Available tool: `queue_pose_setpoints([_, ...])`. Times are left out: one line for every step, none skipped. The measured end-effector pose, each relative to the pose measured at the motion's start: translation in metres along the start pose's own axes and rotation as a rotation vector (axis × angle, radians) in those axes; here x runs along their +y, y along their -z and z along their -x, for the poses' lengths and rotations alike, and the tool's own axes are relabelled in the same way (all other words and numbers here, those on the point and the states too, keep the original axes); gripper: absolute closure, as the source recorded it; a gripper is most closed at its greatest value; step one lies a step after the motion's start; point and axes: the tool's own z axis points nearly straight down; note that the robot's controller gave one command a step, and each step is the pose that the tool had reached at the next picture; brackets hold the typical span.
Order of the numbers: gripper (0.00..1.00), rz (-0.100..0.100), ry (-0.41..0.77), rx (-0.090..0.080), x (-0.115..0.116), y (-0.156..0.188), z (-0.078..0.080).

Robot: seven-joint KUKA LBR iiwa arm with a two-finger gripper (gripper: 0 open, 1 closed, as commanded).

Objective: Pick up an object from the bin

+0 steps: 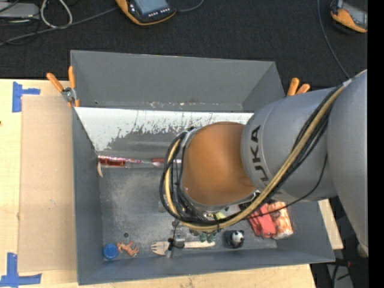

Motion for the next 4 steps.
queue_pose_setpoints([0.00,0.001,-0.004,-0.006,-0.001,0.002,0.002])
queue_pose_setpoints([0.00,0.002,-0.098,-0.007,-0.053,-0.063,0.031])
queue_pose_setpoints([0.00,0.007,-0.076,-0.018,-0.072,-0.062,0.068])
queue_pose_setpoints([0.00,0.004,-0.159,-0.005,-0.121,-0.077,0.053])
